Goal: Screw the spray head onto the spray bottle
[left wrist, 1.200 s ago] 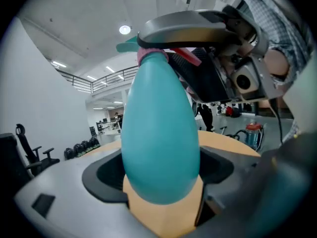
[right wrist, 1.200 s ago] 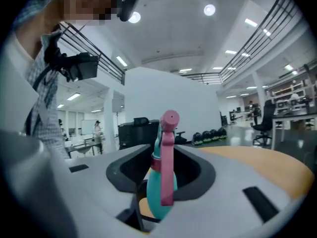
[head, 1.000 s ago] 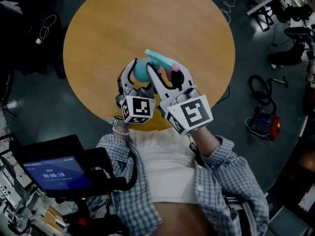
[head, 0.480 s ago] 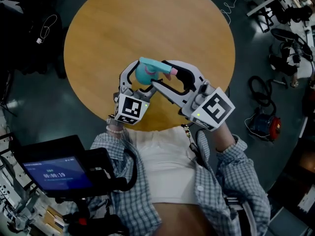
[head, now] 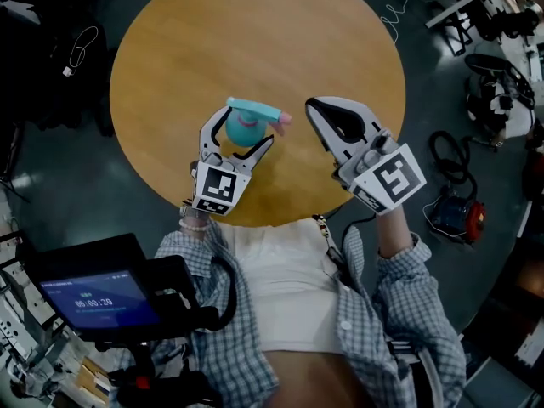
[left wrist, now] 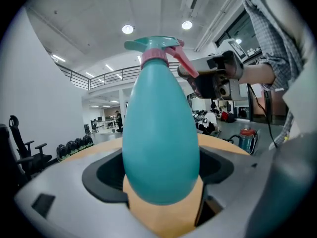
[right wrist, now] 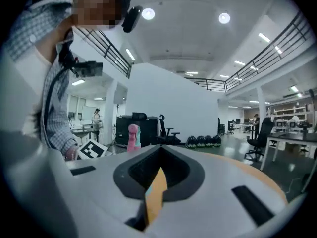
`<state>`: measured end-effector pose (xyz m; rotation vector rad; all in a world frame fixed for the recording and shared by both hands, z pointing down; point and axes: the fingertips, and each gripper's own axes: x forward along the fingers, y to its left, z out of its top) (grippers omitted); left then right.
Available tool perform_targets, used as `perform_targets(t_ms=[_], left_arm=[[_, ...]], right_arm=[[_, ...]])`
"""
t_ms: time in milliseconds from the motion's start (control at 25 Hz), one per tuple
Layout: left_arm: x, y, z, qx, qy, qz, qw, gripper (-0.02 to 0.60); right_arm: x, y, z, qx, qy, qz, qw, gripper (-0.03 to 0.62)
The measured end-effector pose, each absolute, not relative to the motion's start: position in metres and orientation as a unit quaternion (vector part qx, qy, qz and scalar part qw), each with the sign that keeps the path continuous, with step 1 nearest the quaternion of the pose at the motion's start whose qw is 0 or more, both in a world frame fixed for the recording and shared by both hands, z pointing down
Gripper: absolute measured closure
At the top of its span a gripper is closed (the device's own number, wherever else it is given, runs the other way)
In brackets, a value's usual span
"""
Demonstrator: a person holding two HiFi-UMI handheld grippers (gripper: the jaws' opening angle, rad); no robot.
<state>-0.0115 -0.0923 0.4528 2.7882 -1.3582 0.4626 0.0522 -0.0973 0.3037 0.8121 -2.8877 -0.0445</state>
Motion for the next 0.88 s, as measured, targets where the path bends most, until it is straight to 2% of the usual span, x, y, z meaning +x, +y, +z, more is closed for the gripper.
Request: perform_targets(t_ms=[240, 720, 880], left_arm=[[-0.008, -0.093, 0.463, 0.887, -0.437, 0.149, 0.008, 0.147], [0.001, -0.095, 0.459, 0.89, -0.432, 0.149, -0.001, 0.147], [0.003, -0.092, 0.455, 0.896, -0.422, 0.137, 0.002, 0.147]], right_arm=[[0.021, -0.075, 0.326, 0.229, -0.967, 0.004, 0.11, 0.602], [-0.03, -0.032, 0.322, 0.148, -0.984, 0.007, 0.098, 0.602], [-0.02, -0.031, 0.314, 0.13, -0.988, 0.031, 0.074, 0.6]])
